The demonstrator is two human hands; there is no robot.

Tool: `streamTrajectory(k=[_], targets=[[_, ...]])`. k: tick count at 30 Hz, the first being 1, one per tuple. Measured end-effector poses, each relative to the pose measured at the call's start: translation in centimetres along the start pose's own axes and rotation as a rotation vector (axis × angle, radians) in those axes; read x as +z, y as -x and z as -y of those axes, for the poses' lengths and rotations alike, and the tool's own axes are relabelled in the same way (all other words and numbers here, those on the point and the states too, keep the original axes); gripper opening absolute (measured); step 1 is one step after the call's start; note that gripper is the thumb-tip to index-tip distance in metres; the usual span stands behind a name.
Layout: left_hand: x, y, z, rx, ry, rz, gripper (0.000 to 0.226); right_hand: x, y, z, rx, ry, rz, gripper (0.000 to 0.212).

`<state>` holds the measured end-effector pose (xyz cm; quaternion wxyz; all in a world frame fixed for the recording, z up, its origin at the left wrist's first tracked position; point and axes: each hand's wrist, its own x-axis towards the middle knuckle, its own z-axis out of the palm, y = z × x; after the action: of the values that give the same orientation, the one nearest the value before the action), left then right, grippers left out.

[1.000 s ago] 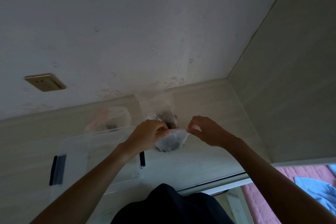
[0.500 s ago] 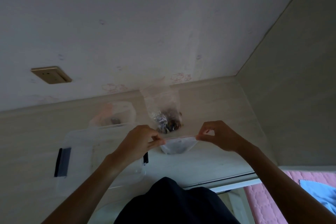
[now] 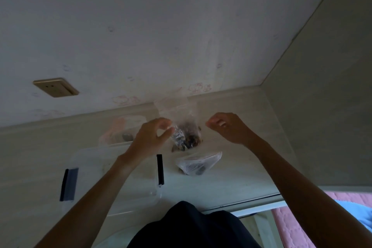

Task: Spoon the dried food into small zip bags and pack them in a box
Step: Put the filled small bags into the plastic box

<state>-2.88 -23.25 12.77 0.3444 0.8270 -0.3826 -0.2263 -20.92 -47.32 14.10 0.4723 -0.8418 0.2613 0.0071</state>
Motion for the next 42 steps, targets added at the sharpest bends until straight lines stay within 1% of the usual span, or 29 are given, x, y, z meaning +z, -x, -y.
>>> streamTrajectory(k=[1,3,5,6,8,10,11,13,15,16,17,18,19,21,24,28,31,36,38,42], targets=[[0.1,-1.0,0.2,-0.032,-0.022,-0.055,0.038,0.3,-1.3,0.2,0.009,0.008,-0.020,0.020],[0.6,-3.0,0.6,-0.146,-0.040,-0.111,0.049,1.3,-3.8,0.5,0.069,0.018,-0.050,0.026],[1.0,-4.6,0.8,-0.306,0.003,-0.107,0.066,2.5,-5.6,0.8,0.183,0.001,-0.067,0.047],[1.3,-5.2,1.0,-0.383,0.037,-0.106,0.071,3.1,-6.2,0.9,0.239,-0.050,-0.065,0.059],[2.0,-6.0,1.2,-0.508,0.175,-0.135,0.071,4.0,-6.8,1.1,0.325,-0.231,-0.061,0.073],[2.5,-6.3,1.3,-0.579,0.336,-0.182,0.066,4.4,-6.7,1.1,0.368,-0.406,-0.084,0.077],[2.7,-6.3,1.4,-0.582,0.376,-0.193,0.061,4.4,-6.5,1.1,0.373,-0.459,-0.098,0.077],[2.7,-6.0,1.5,-0.519,0.391,-0.172,0.043,4.2,-5.8,1.1,0.347,-0.469,-0.107,0.070],[2.6,-5.1,1.5,-0.400,0.378,-0.132,0.013,3.6,-4.8,1.2,0.281,-0.405,-0.091,0.053],[2.5,-4.6,1.3,-0.340,0.368,-0.094,0.012,3.2,-4.2,1.1,0.245,-0.361,-0.075,0.040],[2.4,-4.1,1.2,-0.289,0.361,-0.054,0.019,2.8,-3.7,1.0,0.212,-0.308,-0.054,0.026],[2.2,-3.5,1.0,-0.250,0.360,-0.018,0.023,2.3,-3.2,0.9,0.182,-0.252,-0.031,0.017],[2.1,-3.1,0.7,-0.220,0.374,0.010,0.024,1.8,-2.7,0.7,0.157,-0.190,-0.013,0.014],[1.7,-2.3,0.4,-0.149,0.355,0.040,0.019,0.8,-1.6,0.6,0.111,-0.069,0.008,0.017],[1.2,-1.3,-0.2,-0.040,0.224,0.057,0.011,-0.3,-0.2,0.5,0.043,0.082,0.034,0.021],[1.4,-0.5,-1.5,0.022,0.163,0.095,0.002,0.2,0.6,1.9,-0.017,0.232,0.093,0.020],[1.8,0.0,-2.2,0.043,0.096,0.089,0.004,1.9,0.8,3.7,-0.082,0.275,0.114,0.015],[2.0,1.3,-1.7,0.061,0.092,0.055,0.005,4.3,1.2,5.4,-0.136,0.324,0.117,0.021],[1.8,1.6,-1.4,0.053,0.122,0.034,0.008,4.4,1.5,5.4,-0.150,0.305,0.095,0.017],[1.9,2.0,-1.0,0.053,0.171,0.010,0.003,5.0,2.1,5.3,-0.138,0.221,0.053,0.013]])
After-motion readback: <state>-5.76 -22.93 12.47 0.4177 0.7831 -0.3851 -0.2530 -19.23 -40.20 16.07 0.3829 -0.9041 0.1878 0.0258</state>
